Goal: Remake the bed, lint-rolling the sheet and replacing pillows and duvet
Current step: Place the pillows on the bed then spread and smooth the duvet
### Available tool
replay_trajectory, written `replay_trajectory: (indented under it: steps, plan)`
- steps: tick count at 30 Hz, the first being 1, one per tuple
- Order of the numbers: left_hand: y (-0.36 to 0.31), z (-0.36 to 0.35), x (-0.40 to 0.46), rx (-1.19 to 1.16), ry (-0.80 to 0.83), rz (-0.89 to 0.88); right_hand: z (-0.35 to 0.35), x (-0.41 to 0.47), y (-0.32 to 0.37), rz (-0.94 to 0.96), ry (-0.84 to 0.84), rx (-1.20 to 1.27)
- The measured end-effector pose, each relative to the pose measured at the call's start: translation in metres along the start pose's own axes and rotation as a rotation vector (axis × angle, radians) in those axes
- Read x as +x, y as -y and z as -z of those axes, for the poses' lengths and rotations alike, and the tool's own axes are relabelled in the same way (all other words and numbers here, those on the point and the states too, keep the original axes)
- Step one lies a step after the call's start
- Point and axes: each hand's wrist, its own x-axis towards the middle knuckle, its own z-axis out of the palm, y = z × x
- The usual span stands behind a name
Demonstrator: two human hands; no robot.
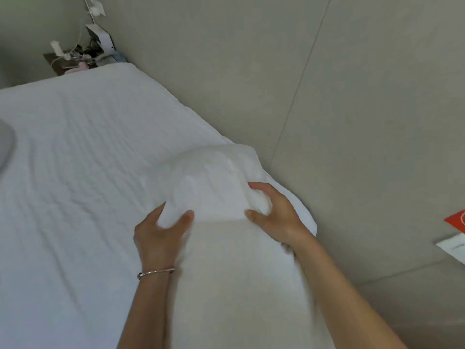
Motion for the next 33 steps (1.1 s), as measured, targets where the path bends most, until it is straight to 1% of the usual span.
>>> replay_trajectory:
  steps: [3,7,10,12,14,15,16,17,18,19,20,22,24,26,28,31,32,33]
  plan:
    - [-0.025,-0.052,0.035,-0.037,-0.081,-0.012,0.029,0.077,-0.003,0.051,0.056,0.005]
    - [-0.057,-0.105,0.076,-0.071,-0.168,-0.046,0.055,0.165,-0.005,0.183,0.075,0.019]
    - [-0.055,-0.143,0.106,-0.093,-0.252,-0.026,0.064,0.226,-0.017,0.23,0.094,-0.017]
    - [-0.035,-0.17,0.126,-0.069,-0.281,0.014,0.06,0.264,-0.04,0.226,0.097,-0.071]
    - [0.003,-0.2,0.142,0.082,-0.219,0.098,0.051,0.299,-0.076,0.171,0.149,-0.17]
    - [0.025,-0.214,0.145,0.186,-0.131,0.181,0.045,0.313,-0.099,0.126,0.209,-0.238]
    - [0.045,-0.226,0.143,0.282,-0.03,0.296,0.038,0.323,-0.12,0.061,0.288,-0.306]
    - [0.063,-0.236,0.139,0.36,0.037,0.426,0.032,0.328,-0.14,-0.029,0.371,-0.358]
    - [0.076,-0.244,0.133,0.409,0.057,0.531,0.027,0.328,-0.157,-0.126,0.436,-0.372]
    - [0.085,-0.249,0.127,0.442,0.034,0.593,0.022,0.325,-0.173,-0.208,0.459,-0.34]
    - [0.092,-0.252,0.123,0.466,-0.008,0.616,0.018,0.322,-0.186,-0.258,0.441,-0.281]
    - [0.1,-0.255,0.119,0.445,-0.054,0.652,0.01,0.318,-0.2,-0.295,0.369,-0.18]
    - [0.103,-0.254,0.121,0.324,-0.026,0.695,0.004,0.318,-0.2,-0.267,0.344,-0.099]
    - [0.097,-0.258,0.132,0.252,0.009,0.644,0.002,0.323,-0.191,-0.22,0.344,0.012]
    - [0.083,-0.262,0.149,0.178,0.008,0.502,0.008,0.328,-0.181,-0.126,0.308,0.01]
    - [0.083,-0.265,0.153,0.138,-0.049,0.267,0.018,0.318,-0.186,0.027,0.175,-0.194]
    - [0.092,-0.264,0.147,0.173,-0.059,0.243,0.018,0.309,-0.191,0.02,0.174,-0.293]
    - [0.105,-0.263,0.14,0.235,-0.067,0.269,0.015,0.301,-0.197,-0.016,0.214,-0.391]
